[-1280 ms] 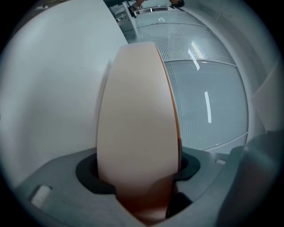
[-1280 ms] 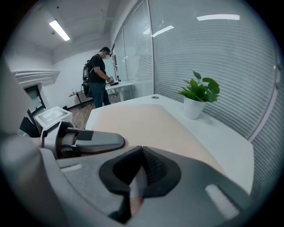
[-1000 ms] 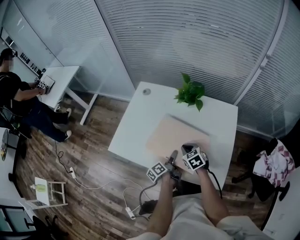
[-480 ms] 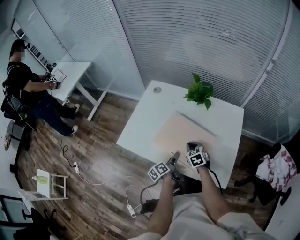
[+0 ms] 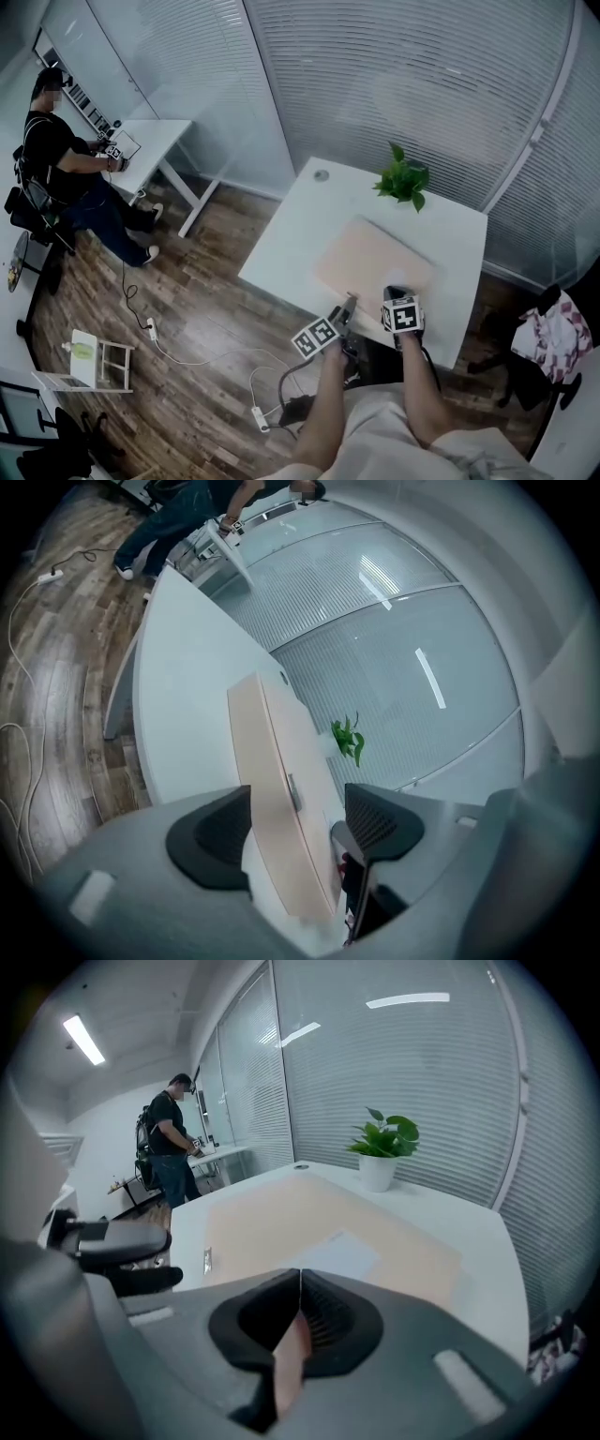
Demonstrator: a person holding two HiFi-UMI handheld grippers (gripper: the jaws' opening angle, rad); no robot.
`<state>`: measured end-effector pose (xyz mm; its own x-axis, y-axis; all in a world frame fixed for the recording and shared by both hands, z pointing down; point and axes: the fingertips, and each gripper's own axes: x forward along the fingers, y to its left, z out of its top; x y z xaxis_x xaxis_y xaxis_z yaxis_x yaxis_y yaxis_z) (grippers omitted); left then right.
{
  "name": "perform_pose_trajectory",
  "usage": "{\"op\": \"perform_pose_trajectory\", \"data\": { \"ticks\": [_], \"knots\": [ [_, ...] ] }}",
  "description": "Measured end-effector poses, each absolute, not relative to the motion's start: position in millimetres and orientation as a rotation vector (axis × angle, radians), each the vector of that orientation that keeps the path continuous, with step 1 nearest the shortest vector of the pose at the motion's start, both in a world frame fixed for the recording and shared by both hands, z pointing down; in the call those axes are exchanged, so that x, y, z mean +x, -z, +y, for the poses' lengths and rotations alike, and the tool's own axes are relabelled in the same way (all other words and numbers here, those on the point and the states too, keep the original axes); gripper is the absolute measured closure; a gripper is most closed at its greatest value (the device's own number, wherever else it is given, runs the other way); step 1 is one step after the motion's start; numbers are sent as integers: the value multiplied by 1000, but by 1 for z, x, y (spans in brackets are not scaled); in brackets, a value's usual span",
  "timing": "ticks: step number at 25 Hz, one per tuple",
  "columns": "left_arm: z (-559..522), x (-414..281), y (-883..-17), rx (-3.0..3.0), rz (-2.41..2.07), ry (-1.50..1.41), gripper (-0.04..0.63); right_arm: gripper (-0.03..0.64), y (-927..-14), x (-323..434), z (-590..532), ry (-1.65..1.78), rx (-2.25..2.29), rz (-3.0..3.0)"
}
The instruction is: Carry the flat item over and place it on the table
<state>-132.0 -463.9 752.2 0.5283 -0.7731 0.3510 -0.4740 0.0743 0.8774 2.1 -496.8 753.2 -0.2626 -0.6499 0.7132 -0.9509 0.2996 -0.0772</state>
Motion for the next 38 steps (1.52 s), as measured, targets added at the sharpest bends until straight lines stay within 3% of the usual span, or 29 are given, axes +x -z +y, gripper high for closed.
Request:
{"op": "perform_pose_trajectory", "data": {
  "ticks": [7,21,36,38],
  "knots": [
    [-453,-132,-740,1658,-1153,233,275,614,-748,-4,-462,-673,1386,-2042],
    [-436,-97,-727,1993,-1347,-236,276,614,-749,5,-436,-646,1265,-2125],
    [-401,-45,-684,2093,-1634,-367,279,614,-704,78,-399,-613,1269,-2291],
    [-391,-45,-678,2073,-1692,-364,307,614,-698,86,-394,-609,1275,-2313]
  ]
}}
